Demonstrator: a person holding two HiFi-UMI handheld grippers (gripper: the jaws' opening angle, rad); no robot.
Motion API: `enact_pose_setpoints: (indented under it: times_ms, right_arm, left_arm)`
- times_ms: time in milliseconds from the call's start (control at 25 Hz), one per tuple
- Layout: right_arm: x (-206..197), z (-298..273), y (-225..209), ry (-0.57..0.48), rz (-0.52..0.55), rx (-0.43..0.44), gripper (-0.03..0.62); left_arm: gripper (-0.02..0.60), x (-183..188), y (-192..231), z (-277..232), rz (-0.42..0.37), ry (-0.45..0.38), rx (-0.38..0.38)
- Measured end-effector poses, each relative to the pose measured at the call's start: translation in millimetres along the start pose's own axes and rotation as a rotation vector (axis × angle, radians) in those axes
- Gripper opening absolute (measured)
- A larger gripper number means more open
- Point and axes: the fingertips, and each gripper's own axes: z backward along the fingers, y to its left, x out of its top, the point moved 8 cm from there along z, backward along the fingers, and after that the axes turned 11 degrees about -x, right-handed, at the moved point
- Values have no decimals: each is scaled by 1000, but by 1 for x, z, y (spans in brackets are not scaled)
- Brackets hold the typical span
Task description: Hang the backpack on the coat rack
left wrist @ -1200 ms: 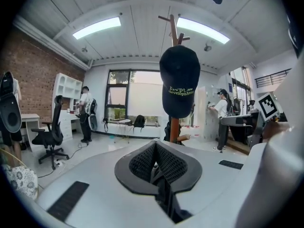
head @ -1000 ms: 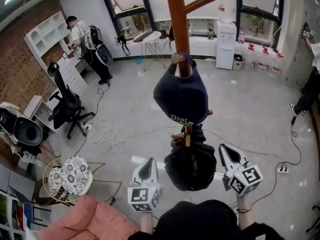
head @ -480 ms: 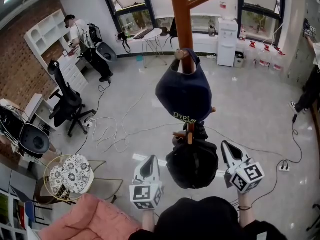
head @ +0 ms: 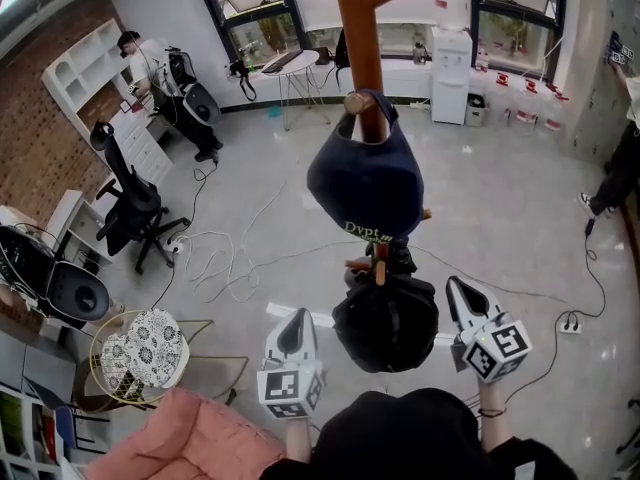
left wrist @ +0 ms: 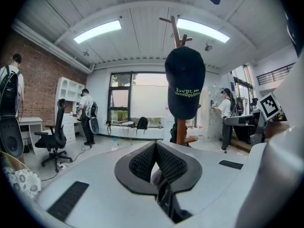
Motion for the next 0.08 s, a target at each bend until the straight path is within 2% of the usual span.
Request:
enact_pose_setpoints:
  times_ms: [80]
  right_arm:
    - [0,-1,0,0,-3,-4,14]
  left_arm:
    - [15,0,0,-1,-1,3,0]
